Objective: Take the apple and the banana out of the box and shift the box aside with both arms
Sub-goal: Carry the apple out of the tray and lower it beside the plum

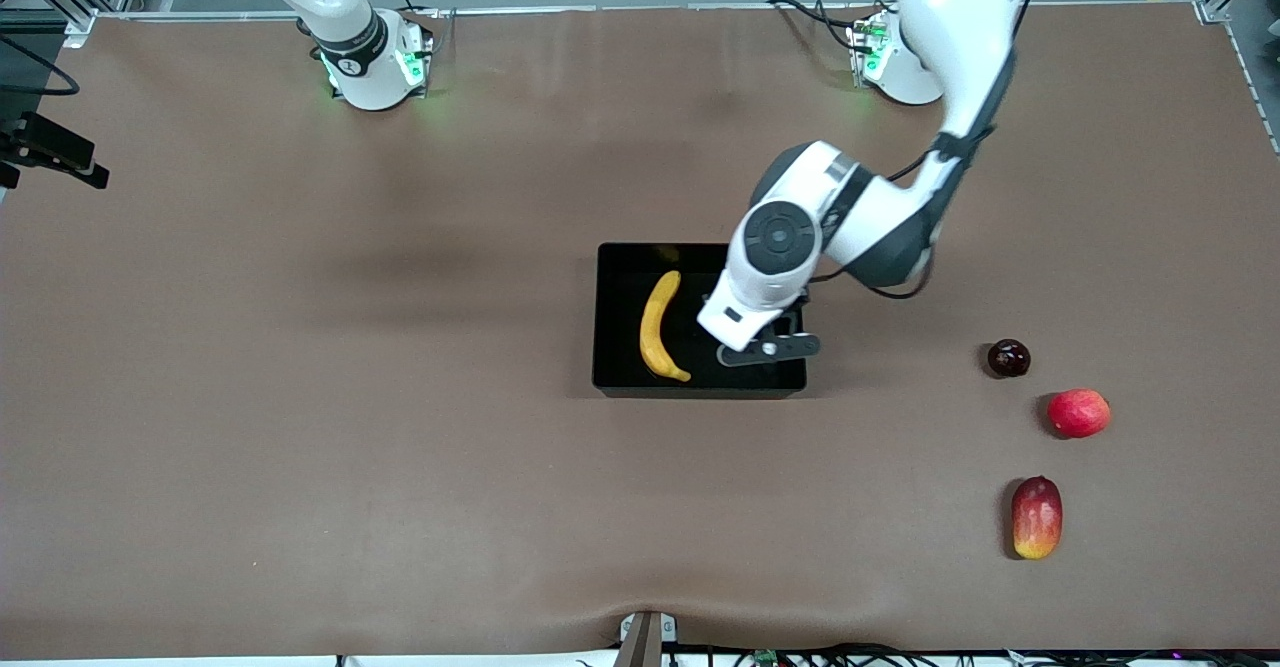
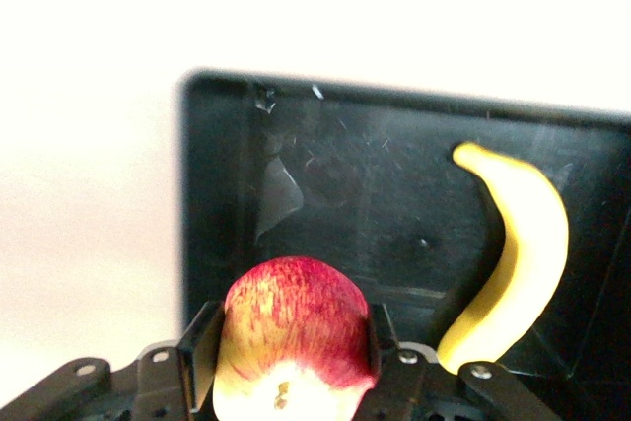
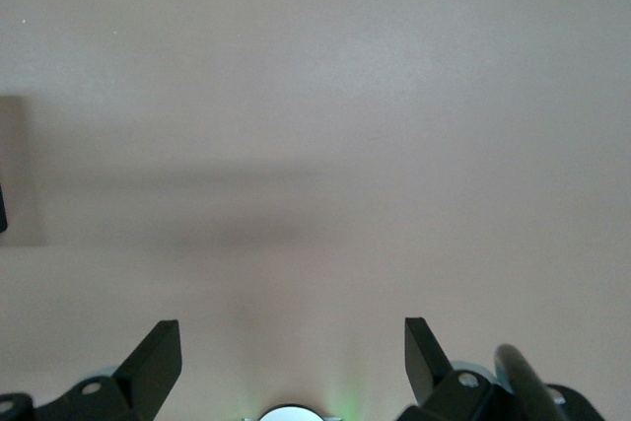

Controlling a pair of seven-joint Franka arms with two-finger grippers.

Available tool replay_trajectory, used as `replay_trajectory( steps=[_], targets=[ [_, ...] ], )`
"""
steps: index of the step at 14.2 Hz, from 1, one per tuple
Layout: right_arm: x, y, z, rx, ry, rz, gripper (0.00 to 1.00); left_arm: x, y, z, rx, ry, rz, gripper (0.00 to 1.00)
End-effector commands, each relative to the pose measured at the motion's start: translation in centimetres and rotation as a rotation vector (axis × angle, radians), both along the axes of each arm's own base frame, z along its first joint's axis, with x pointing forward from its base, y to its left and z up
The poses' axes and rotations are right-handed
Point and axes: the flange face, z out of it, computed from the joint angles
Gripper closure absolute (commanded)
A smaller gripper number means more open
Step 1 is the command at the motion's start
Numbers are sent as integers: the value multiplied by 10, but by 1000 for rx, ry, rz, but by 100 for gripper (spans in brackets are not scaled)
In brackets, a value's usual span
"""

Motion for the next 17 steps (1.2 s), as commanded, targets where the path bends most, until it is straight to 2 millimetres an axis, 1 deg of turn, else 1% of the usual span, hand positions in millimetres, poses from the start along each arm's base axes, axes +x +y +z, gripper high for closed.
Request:
replay_trajectory(
  steps=[1, 2, 4, 5, 6, 7, 9, 11, 13, 14, 16, 17],
  targets=[
    [1, -4, 5, -5, -7, -15, 0, 37, 67, 40, -47, -8, -56, 100],
    [1, -4, 5, -4, -5, -15, 0, 48, 94, 45, -60, -13, -83, 100],
    [1, -4, 5, -4, -7, -15, 0, 71, 156, 45, -68, -15, -127, 100],
    [1, -4, 5, -4, -5, -15, 0, 80, 185, 40, -72, -9, -162, 100],
    [1, -4, 5, -4, -5, -15, 0, 87, 210, 36, -76, -5, -190, 100],
    [1, -4, 5, -4, -7, -15, 0, 92, 228, 27, -79, 3, -215, 100],
    [1, -4, 5, -2, -5, -15, 0, 105, 254, 13, -86, -19, -232, 100],
    [1, -5, 5, -4, -5, -16, 0, 119, 277, -7, -85, -64, -228, 100],
    [1, -4, 5, -2, -5, -15, 0, 131, 286, -24, -83, -99, -230, 100],
    [1, -4, 5, -2, -5, -15, 0, 136, 303, -32, -53, -106, -235, 100],
    [1, -4, 5, -2, -5, -15, 0, 141, 315, -43, -32, -129, -279, 100],
    [1, -4, 5, -2, -5, -16, 0, 145, 328, -49, -20, -138, -277, 100]
  ],
)
